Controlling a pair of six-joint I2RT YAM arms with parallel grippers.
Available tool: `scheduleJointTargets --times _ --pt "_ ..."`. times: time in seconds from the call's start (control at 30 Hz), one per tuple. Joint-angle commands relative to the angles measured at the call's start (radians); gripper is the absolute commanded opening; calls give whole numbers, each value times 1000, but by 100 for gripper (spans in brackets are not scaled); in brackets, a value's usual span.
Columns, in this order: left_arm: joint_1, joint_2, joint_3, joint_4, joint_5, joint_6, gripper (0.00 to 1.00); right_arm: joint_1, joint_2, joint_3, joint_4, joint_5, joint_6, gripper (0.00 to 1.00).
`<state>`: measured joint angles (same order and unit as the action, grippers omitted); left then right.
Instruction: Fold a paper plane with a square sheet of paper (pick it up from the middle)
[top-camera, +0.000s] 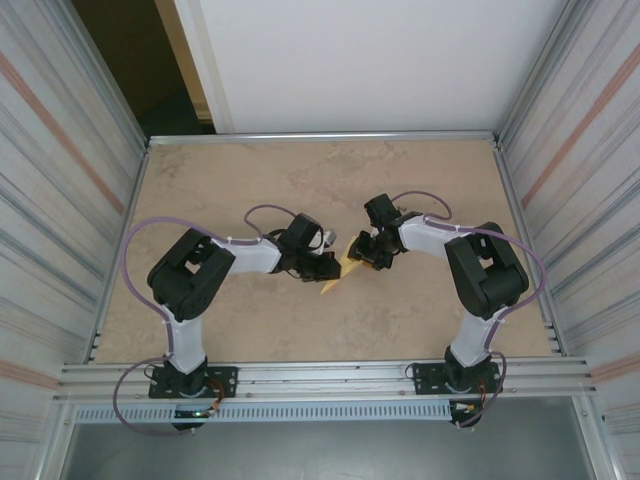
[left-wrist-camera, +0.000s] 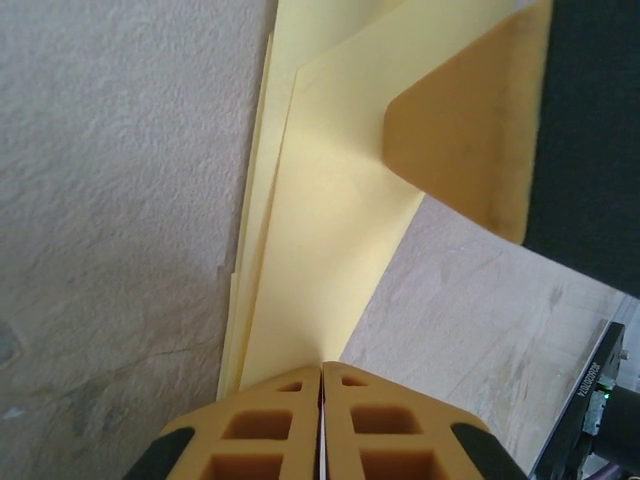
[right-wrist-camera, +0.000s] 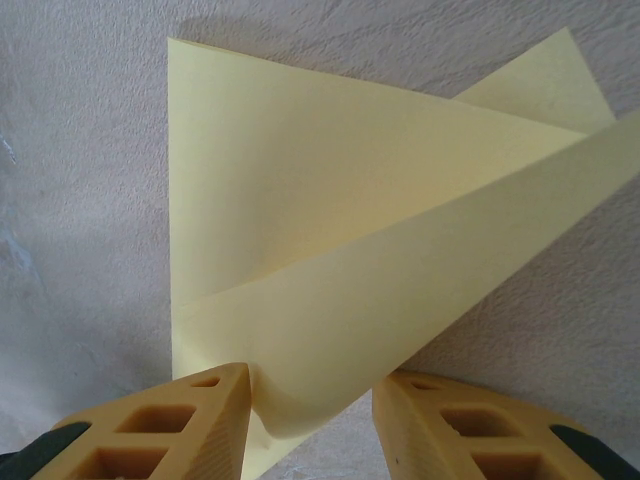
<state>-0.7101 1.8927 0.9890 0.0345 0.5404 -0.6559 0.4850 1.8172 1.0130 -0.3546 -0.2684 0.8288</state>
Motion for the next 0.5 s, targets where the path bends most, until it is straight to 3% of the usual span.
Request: scheduleJointTargets --times 0.0,0.47 --pt "6 -66 -2 27 20 -10 11 41 205 -81 43 69 -23 39" --pt "6 -17 17 -29 -43 -7 11 43 206 -82 42 66 -26 40"
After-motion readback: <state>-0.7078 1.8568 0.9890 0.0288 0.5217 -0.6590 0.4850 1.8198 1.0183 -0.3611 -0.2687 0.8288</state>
